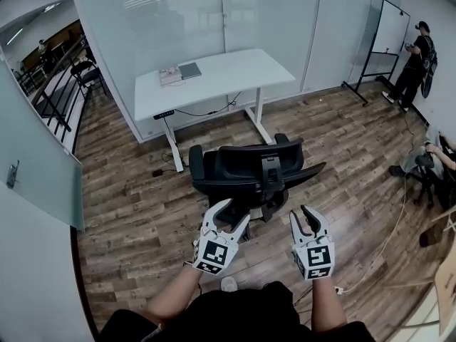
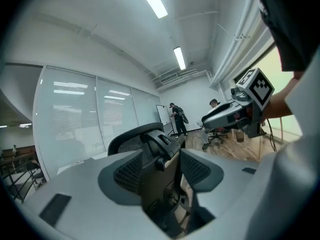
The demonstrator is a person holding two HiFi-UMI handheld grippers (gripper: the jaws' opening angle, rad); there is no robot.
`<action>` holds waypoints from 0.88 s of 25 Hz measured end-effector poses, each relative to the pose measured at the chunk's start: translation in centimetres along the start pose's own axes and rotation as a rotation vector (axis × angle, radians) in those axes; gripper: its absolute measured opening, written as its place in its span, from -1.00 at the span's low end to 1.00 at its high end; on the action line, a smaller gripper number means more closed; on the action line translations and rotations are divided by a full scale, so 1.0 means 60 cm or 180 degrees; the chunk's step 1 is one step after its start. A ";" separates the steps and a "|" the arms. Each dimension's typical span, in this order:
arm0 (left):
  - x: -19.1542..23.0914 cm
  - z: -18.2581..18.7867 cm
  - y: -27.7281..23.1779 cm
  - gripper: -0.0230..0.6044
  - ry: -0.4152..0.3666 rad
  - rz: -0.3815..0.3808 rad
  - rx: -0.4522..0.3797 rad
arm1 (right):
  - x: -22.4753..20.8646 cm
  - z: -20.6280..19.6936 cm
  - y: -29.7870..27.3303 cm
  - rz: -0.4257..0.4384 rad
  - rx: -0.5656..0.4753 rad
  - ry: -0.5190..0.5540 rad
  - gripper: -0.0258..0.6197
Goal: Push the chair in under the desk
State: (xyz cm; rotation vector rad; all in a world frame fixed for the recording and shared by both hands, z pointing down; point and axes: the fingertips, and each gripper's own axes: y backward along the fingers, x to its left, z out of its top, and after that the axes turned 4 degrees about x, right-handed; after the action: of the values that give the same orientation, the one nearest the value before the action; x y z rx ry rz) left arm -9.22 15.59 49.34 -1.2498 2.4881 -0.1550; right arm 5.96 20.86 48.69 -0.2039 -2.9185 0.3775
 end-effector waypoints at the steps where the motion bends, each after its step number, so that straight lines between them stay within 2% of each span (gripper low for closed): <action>1: -0.001 -0.003 -0.004 -0.10 -0.0095 -0.0032 0.0035 | 0.002 -0.004 -0.003 0.0018 0.0040 0.0059 -0.53; 5: -0.009 -0.019 -0.031 0.18 -0.0565 -0.0131 0.0264 | 0.004 -0.026 -0.024 0.0122 0.0216 0.0373 -0.30; 12: -0.003 -0.043 -0.078 0.26 -0.1299 -0.0012 0.0682 | -0.018 -0.052 -0.065 0.0270 0.0432 0.0967 -0.01; 15: 0.007 -0.056 -0.097 0.29 -0.1582 0.0037 0.0886 | -0.025 -0.059 -0.090 0.0358 0.0474 0.1243 0.03; 18: 0.026 -0.068 -0.115 0.30 -0.1841 0.0150 0.1067 | -0.027 -0.070 -0.120 0.0431 0.0523 0.1662 0.07; 22: 0.044 -0.075 -0.139 0.30 -0.2140 0.0278 0.1237 | -0.040 -0.097 -0.159 0.0466 0.0721 0.2422 0.27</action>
State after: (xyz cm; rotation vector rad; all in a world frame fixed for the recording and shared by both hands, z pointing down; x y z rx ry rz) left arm -5.95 8.18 54.94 -0.8459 1.8172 -0.1545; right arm 8.43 12.71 56.34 -0.4202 -2.1039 0.5116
